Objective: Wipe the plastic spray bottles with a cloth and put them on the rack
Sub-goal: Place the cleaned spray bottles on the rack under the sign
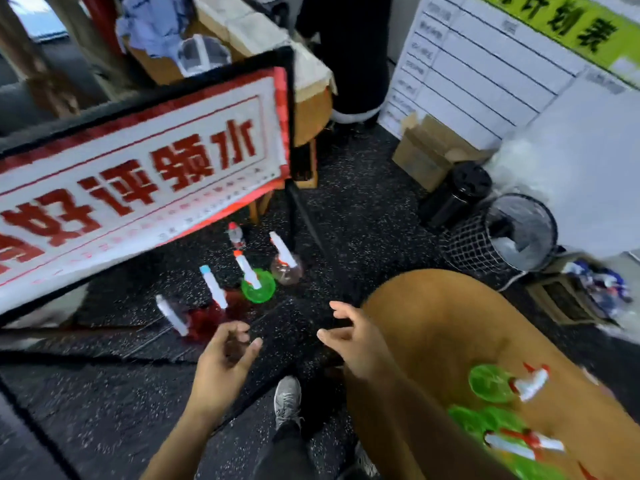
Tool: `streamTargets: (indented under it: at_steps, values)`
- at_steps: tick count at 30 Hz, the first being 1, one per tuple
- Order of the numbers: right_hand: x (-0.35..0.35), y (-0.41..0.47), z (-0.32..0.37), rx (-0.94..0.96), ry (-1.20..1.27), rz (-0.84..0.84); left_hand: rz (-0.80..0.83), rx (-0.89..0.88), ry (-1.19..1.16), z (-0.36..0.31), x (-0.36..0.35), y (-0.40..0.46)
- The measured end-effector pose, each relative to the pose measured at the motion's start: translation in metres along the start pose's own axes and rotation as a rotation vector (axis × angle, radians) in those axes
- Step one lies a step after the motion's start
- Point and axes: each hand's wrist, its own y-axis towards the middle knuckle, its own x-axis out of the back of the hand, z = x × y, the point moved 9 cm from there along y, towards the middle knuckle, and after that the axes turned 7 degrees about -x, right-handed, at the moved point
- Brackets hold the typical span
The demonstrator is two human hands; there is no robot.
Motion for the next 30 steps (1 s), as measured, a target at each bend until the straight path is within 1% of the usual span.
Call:
streamTargets:
  at_steps: [5, 8, 11, 13, 15, 18, 23, 27, 29, 30]
  values:
    - [0.094, -0.036, -0.053, 0.0, 0.067, -0.2, 0.234, -0.103, 0.061, -0.048, -0.112, -0.002]
    - [0.155, -0.067, -0.101, -0.041, 0.142, -0.312, 0.38, -0.165, 0.081, -0.078, -0.194, -0.014]
    - [0.205, -0.096, -0.148, -0.056, 0.188, -0.413, 0.531, -0.189, 0.107, -0.1, -0.271, -0.034]
    - [0.236, -0.116, -0.184, -0.087, 0.21, -0.483, 0.601, -0.212, 0.13, -0.112, -0.321, -0.051]
    - [0.258, -0.133, -0.22, -0.132, 0.248, -0.529, 0.646, -0.218, 0.157, -0.121, -0.361, -0.066]
    - [0.287, -0.161, -0.275, -0.213, 0.298, -0.574, 0.731, -0.178, 0.191, -0.123, -0.427, -0.091]
    - [0.322, -0.2, -0.337, -0.308, 0.291, -0.659, 0.844, -0.142, 0.25, -0.107, -0.514, -0.118]
    - [0.343, -0.235, -0.376, -0.374, 0.194, -0.866, 0.894, -0.143, 0.34, -0.101, -0.556, -0.122]
    - [0.347, -0.248, -0.394, -0.455, 0.174, -0.909, 0.872, -0.105, 0.349, -0.093, -0.567, -0.117]
    - [0.346, -0.251, -0.402, -0.499, 0.171, -0.898, 0.851, -0.095, 0.368, -0.09, -0.569, -0.113]
